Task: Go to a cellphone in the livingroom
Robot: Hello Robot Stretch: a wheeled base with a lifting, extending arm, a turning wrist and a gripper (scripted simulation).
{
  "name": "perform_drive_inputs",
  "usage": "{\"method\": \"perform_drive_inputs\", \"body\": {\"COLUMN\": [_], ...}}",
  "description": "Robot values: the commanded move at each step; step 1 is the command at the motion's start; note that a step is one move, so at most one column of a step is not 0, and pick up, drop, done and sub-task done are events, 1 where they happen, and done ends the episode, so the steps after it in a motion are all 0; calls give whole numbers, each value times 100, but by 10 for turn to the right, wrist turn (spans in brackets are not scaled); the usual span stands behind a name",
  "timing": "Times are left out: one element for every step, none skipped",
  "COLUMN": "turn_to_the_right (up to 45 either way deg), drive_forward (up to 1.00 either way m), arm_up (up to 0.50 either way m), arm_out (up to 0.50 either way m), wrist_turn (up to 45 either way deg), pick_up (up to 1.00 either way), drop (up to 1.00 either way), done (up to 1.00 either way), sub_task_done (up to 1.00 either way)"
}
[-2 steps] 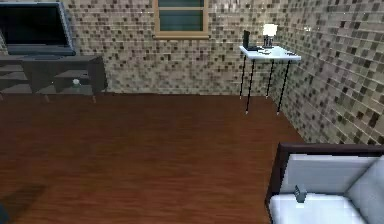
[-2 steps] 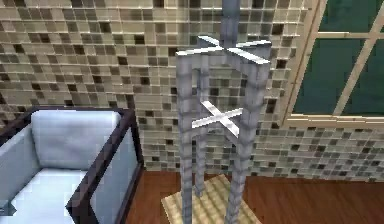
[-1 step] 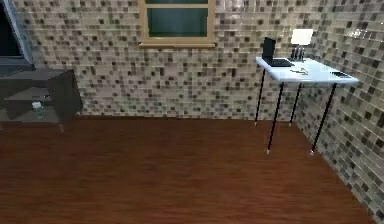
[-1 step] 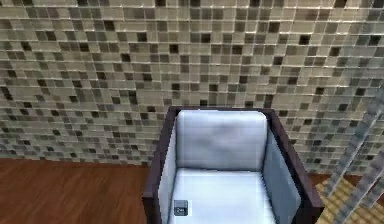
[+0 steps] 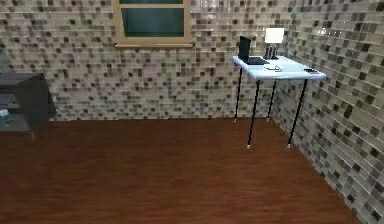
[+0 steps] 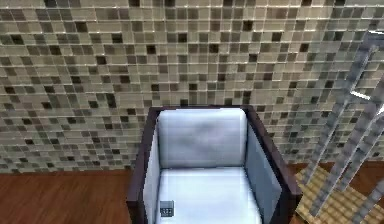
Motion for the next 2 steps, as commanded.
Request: {"method": "perform_drive_inputs", "body": {"turn_to_the_right": [0,360], "drive_forward": [40,0], "arm_up": [0,0], "arm_out": [0,0], "wrist_turn": [0,0], "pick_up": [0,0], "drop": [0,0], "done": [0,0], "sub_task_done": [0,0]}}
